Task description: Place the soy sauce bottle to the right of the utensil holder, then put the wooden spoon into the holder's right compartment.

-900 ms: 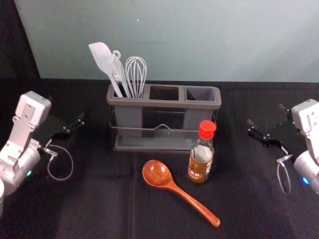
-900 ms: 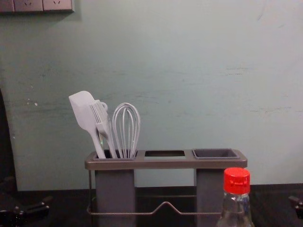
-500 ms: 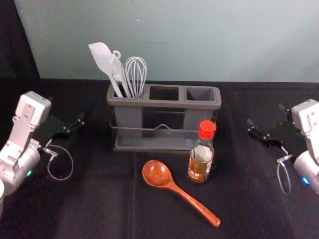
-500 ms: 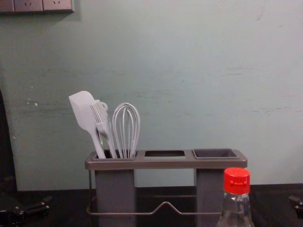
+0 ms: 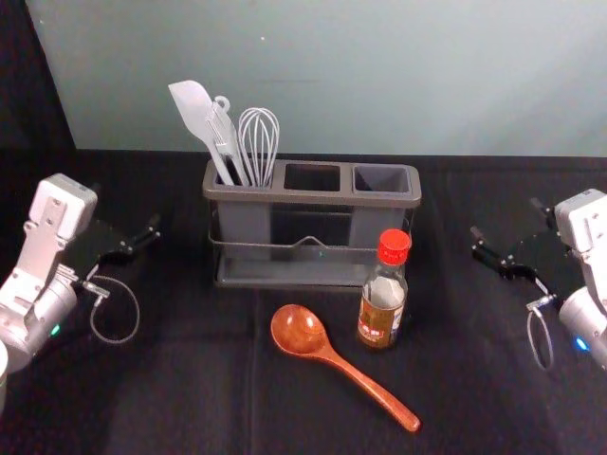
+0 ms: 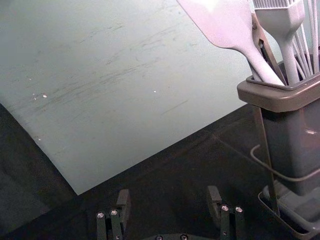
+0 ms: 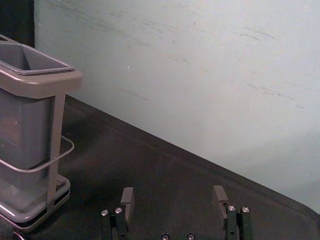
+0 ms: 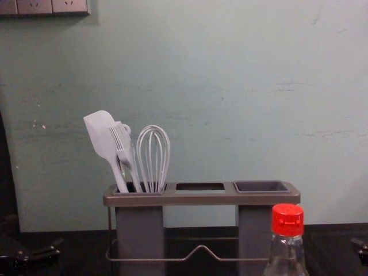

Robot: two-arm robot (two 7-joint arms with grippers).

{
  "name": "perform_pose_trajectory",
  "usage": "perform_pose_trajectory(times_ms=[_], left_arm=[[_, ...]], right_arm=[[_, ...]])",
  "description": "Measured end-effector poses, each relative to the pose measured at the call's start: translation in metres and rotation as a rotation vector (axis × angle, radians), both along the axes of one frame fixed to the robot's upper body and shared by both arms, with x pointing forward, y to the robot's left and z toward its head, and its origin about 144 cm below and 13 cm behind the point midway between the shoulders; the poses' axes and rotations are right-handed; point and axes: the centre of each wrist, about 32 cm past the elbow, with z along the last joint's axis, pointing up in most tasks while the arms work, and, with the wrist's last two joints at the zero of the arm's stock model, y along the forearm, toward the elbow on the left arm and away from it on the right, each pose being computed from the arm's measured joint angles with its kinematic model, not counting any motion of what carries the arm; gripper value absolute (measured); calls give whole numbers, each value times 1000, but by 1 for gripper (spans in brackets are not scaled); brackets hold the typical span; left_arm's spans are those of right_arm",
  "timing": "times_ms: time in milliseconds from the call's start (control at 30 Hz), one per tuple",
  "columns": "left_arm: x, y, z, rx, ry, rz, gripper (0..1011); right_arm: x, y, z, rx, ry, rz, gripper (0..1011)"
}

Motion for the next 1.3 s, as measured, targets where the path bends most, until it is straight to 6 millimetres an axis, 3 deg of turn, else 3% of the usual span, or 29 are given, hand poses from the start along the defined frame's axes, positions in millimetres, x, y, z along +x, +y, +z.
perform_pose_trajectory(times_ms=[733,1300], left_arm=[[0,0,0,0,0,0,1005],[0,0,0,0,0,0,1005]], right_arm=[[-9,0,3,6,-34,19,1004],[-62,-19,24,239,29,207,1004]])
